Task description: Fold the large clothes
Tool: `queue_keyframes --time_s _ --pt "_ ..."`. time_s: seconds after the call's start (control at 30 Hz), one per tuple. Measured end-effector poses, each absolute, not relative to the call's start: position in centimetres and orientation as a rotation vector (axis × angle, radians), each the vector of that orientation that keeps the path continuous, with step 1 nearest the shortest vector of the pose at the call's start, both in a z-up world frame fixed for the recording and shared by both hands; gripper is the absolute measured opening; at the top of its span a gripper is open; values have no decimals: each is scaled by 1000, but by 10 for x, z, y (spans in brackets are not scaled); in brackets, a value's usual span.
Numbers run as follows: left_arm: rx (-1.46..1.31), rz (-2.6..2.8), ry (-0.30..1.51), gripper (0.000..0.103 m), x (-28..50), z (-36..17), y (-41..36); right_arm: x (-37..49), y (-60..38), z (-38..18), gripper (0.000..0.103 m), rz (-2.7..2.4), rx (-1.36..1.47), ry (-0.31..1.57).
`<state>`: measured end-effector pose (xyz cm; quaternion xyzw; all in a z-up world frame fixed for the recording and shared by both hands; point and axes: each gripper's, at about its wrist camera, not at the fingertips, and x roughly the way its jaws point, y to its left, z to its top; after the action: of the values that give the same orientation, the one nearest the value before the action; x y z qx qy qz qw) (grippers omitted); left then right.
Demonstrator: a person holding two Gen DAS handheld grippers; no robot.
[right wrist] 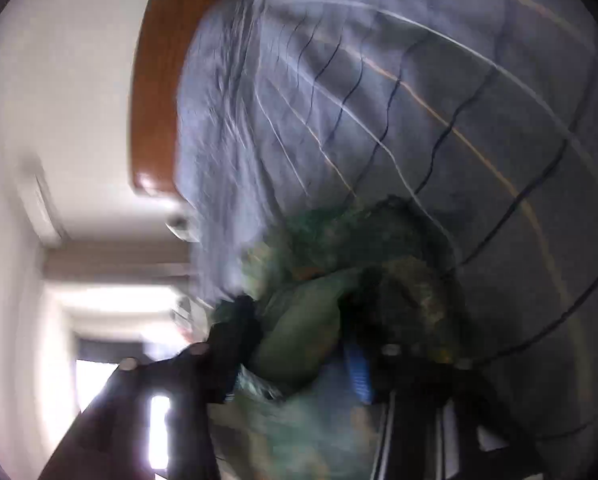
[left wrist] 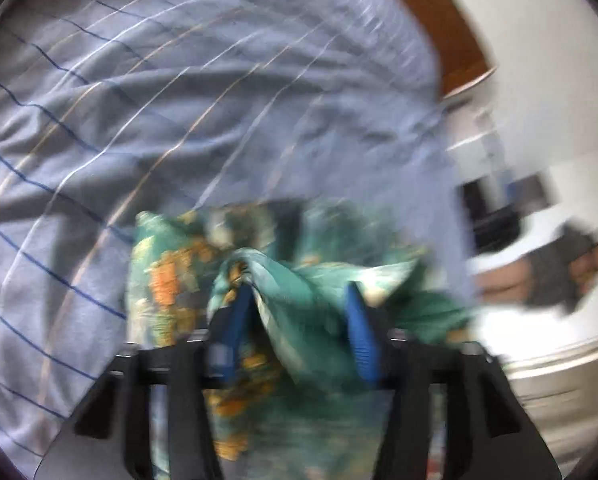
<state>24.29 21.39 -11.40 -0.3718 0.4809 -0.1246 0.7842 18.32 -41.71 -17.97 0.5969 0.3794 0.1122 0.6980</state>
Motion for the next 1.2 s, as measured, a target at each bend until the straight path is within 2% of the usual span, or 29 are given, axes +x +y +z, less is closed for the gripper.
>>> queue_keyframes --time_s 0.03,0.1,0.2,0.27,0.33,0.4,0.43,0.47,0.5,0.53,0.7,0.8,0.93,1.0,1.07,1.2 --pt "-809 -282 994 95 237 -103 221 182 -419 -172 75 287 1346 812" --pt "-749 -285 904 100 222 -79 237 179 -422 -146 87 343 1275 765" --pt "-592 -318 919 101 209 -75 234 178 -417 -106 88 312 987 780" --pt "-475 -270 980 101 212 -96 214 185 -391 -89 88 233 633 863" --pt "-420 -219 1039 101 222 -118 198 196 -359 -97 88 181 365 935" --pt "-394 -129 1101 99 241 -142 178 207 -339 -111 85 128 254 987" --pt "-385 -89 1111 80 247 -149 170 215 -324 -121 68 120 210 1006" --pt "-350 -44 1100 53 253 -150 158 219 -317 -127 54 98 168 1007" --pt "-339 -40 1112 11 257 -147 152 220 -307 -127 24 46 106 1003" --pt "-342 -18 1097 11 258 -136 148 221 -303 -120 15 15 72 987" --pt "-246 -4 837 10 256 -63 143 201 -295 -39 13 -45 -84 743" --pt "-167 56 775 10 267 -59 134 208 -293 -17 13 -72 -109 658" --pt "-35 138 856 11 291 -128 126 234 -303 -58 13 -127 -101 731" --pt "-53 139 907 14 293 -173 128 253 -312 -120 13 -128 -51 855" --pt "-64 144 863 15 283 -181 127 253 -315 -171 13 -100 6 934" --pt "-73 136 848 16 287 -186 128 245 -322 -180 15 -111 62 876"
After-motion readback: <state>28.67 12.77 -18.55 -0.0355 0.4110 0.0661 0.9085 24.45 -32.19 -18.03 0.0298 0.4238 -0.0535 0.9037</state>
